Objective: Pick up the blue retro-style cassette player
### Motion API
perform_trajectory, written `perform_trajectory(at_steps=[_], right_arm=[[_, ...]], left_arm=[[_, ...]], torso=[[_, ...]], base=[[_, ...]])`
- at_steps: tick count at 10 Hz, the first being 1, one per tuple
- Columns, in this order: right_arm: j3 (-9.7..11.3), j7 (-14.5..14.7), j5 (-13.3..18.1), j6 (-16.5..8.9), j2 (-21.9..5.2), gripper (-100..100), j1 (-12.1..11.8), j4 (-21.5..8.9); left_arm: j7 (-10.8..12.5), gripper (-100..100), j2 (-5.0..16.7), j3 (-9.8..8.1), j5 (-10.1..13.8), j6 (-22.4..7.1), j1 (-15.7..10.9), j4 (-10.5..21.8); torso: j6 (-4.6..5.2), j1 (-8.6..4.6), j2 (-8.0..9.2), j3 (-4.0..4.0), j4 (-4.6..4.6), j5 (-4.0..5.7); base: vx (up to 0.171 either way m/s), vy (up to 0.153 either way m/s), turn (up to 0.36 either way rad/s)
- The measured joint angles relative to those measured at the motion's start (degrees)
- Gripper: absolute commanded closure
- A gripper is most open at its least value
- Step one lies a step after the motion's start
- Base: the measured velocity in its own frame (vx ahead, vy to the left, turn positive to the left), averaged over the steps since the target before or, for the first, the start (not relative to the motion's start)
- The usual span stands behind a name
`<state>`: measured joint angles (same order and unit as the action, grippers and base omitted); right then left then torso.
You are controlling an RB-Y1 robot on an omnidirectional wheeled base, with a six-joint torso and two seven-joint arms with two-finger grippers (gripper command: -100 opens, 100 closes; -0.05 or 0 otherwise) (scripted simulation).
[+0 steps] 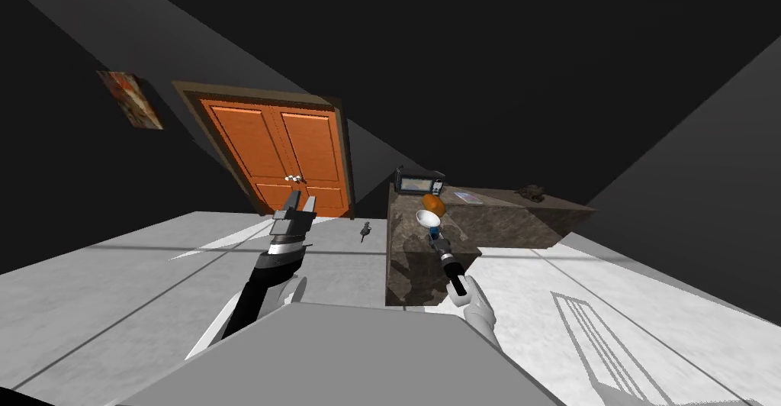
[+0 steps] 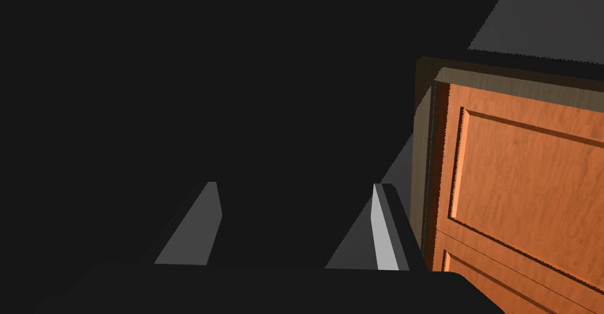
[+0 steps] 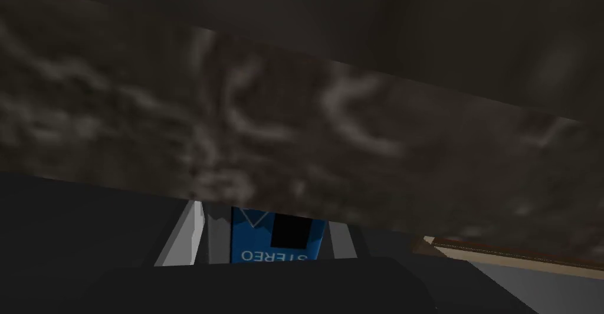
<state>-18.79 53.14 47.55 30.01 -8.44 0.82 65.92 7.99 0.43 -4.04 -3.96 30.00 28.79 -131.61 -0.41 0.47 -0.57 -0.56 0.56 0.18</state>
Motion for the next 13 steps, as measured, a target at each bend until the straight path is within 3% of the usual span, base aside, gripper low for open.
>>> perform_trajectory(at_steps=[2,3,6,8,13], right_arm=[[-2.88,-1.67,1.05,1.04,0.05,100,-2.40,1.77],[-3.95,-1.73,1.13,1.36,0.04,100,-2.48,1.50],[-9.12,-3.40,2.72,3.66,0.43,100,-5.90,3.29],[-12.19,-3.35,3.11,5.01,0.91,100,-6.24,2.61],[-20.53,-8.17,6.14,7.88,0.64,100,-12.30,6.43]], left_arm=[[0.00,0,0.00,0.00,0.00,0.00,0.00,0.00],[0.00,0,0.00,0.00,0.00,0.00,0.00,0.00],[0.00,0,0.00,0.01,0.00,0.00,-0.01,0.00],[0.00,0,0.00,0.00,0.00,0.00,0.00,0.00],[0.00,0,0.00,0.00,0.00,0.00,-0.01,0.00]], torso=[[0.03,0.05,0.04,-0.03,0.09,0.05],[0.03,-0.02,0.01,-0.04,0.09,0.07],[-0.20,0.11,-0.07,-0.20,0.33,0.31],[-0.10,0.04,-0.16,-0.29,0.41,0.37],[-0.26,0.03,-0.23,-0.36,0.48,0.42]], base=[[-0.005,0.025,0.021],[0.001,0.025,0.298],[-0.003,0.029,0.238],[-0.003,0.029,0.178],[0.000,0.038,0.249]])
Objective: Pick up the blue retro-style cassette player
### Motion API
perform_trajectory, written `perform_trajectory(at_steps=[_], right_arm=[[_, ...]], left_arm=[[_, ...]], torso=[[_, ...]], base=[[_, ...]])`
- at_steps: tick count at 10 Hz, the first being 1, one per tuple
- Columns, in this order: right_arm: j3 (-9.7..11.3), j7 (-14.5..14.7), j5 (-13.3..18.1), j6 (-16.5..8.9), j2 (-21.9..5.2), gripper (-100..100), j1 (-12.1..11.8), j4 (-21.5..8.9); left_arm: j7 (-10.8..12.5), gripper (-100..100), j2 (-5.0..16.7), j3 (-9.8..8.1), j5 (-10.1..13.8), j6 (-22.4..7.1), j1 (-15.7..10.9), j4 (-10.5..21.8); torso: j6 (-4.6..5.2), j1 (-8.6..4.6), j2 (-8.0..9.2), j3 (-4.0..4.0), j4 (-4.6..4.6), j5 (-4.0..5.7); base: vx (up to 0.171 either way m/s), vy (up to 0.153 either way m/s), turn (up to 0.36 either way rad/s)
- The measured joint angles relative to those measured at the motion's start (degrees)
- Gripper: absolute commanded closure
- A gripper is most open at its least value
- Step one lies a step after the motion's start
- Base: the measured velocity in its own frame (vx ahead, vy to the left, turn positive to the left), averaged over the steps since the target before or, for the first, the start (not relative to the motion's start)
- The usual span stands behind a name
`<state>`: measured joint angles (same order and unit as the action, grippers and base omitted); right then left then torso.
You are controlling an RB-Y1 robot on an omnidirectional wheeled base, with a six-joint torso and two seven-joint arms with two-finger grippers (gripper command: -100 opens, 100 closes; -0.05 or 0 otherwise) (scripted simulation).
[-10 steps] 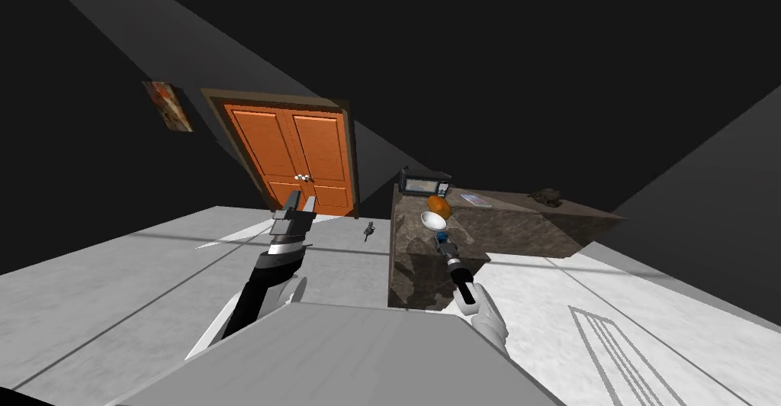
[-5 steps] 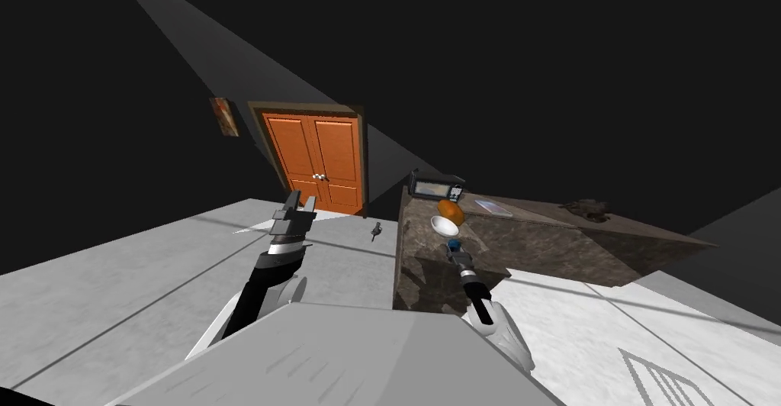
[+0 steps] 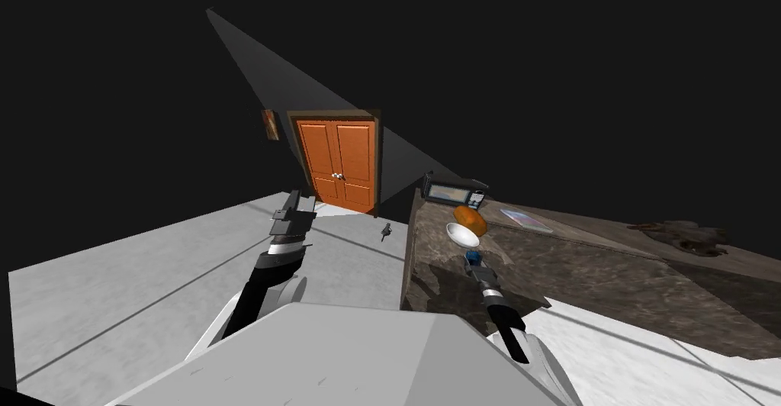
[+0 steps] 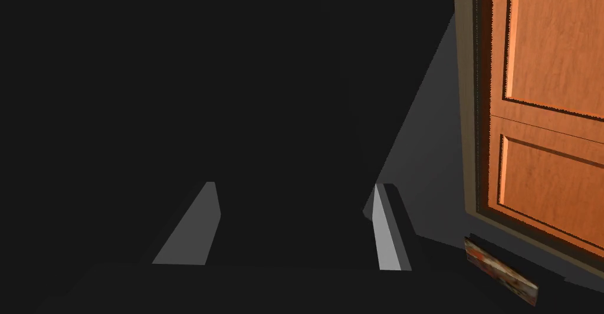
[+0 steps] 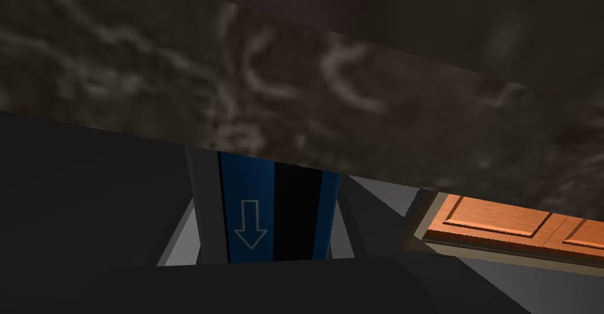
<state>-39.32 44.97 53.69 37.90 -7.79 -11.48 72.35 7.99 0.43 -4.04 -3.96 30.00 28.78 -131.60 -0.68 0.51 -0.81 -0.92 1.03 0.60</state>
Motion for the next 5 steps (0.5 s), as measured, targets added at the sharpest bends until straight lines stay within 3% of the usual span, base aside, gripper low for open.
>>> perform_trajectory(at_steps=[1,2,4,5], right_arm=[[-1.71,-0.24,0.32,0.76,0.38,100,-0.48,0.01],[-3.25,0.30,0.23,1.53,0.48,100,-0.34,-0.78],[-6.30,-1.96,1.64,1.99,0.53,100,-2.92,1.72],[-6.46,-2.23,1.72,1.93,0.53,0,-3.04,1.96]], left_arm=[[0.00,0,0.00,-0.01,0.00,0.00,0.01,0.00],[0.00,0,0.00,-0.01,0.00,0.00,0.02,0.00],[0.00,0,0.00,-0.01,0.00,0.00,0.01,0.00],[0.00,0,0.00,-0.01,0.00,0.00,0.02,0.00]], torso=[[0.10,-0.03,-0.01,-0.02,0.02,0.00],[0.19,-0.12,0.01,0.00,0.01,-0.01],[0.12,-0.04,0.03,0.01,-0.01,-0.05],[0.12,-0.09,0.03,0.02,-0.01,-0.01]], base=[[0.002,0.012,-0.034],[0.006,0.038,0.289],[-0.005,0.013,0.098],[0.000,0.000,0.000]])
